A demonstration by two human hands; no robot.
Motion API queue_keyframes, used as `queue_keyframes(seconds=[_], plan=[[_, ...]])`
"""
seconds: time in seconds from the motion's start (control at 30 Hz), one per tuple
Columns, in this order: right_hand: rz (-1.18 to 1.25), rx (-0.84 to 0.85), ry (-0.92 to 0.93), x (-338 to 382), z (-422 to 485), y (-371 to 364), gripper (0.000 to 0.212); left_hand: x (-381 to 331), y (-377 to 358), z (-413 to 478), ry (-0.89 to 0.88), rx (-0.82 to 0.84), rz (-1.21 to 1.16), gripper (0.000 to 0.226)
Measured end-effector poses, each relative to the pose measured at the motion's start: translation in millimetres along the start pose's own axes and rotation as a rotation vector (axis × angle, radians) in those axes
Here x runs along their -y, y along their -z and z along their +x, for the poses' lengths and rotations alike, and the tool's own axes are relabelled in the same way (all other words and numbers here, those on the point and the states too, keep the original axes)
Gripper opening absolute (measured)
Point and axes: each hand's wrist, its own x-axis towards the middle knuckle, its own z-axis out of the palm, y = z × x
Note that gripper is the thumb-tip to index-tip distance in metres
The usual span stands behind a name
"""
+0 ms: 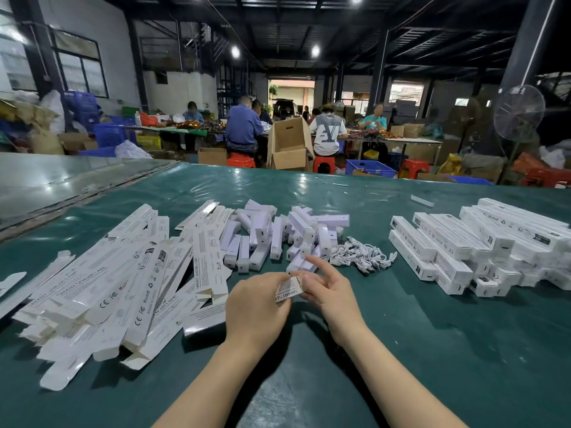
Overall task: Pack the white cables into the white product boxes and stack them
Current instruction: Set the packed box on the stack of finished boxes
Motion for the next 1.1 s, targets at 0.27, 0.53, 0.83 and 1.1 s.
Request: queue_keyframes(seconds=[0.27, 0.53, 0.83, 1.1], plan=[[0.083, 0.147, -0.205, 6.3, 0.5, 4.0, 0.023, -3.3, 0.4, -1.0, -0.080, -0.031, -0.018, 0.038], [-0.195, 0.162, -0.082, 3.9, -1.4, -1.8, 0.026, -1.5, 2.0, -1.6, -0.039, -0.023, -0.030, 0.037], [-0.534, 0.022, 0.209, -0.8, 0.3, 5.8, 0.026, -1.6, 0.8, -0.8, -0.086, -0.084, -0.029, 0.037], [-0.446, 0.038, 0.297, -3.9, -6.4, -3.8, 0.037, -2.7, -0.1, 1.6, -0.158, -0.207, -0.066, 0.043]])
